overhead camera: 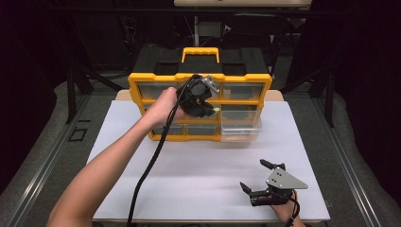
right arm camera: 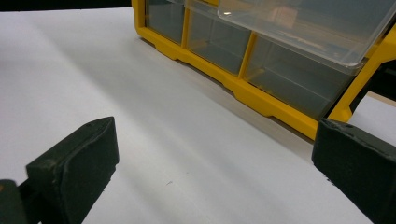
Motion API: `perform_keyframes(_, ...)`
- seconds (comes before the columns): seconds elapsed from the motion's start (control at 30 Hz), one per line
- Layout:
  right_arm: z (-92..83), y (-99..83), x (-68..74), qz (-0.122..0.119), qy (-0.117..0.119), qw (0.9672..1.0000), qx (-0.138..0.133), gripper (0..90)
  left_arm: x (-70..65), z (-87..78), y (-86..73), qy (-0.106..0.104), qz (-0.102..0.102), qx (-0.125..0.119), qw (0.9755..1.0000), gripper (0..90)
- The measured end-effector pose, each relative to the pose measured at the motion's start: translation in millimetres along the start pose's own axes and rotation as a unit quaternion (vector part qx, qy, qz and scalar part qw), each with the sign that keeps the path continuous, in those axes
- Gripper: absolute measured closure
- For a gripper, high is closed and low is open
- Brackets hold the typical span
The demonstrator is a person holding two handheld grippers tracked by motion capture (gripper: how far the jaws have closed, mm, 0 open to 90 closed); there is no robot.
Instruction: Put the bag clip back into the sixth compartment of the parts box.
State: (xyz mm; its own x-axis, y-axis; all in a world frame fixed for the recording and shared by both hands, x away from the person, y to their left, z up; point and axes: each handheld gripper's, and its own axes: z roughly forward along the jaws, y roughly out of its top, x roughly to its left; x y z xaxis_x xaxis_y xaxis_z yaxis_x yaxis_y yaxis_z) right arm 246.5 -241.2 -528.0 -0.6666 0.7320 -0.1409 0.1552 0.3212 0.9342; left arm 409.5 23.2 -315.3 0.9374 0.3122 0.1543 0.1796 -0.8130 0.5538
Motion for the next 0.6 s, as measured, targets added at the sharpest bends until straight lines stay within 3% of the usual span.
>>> perform_keyframes(0.23,1.2,-0.4,-1.8,0.005,0.005,1.0,0.0,0.1,5.2,0.3,9.8,-0.003,-0.009,-0.01,0.9999,80.4)
perform_keyframes(0.6,1.8,2.1,0.2,-0.005,0.01,0.9999,-0.003,0.1,-5.4,0.8,28.8,-0.002,0.01,-0.021,0.9997,80.4)
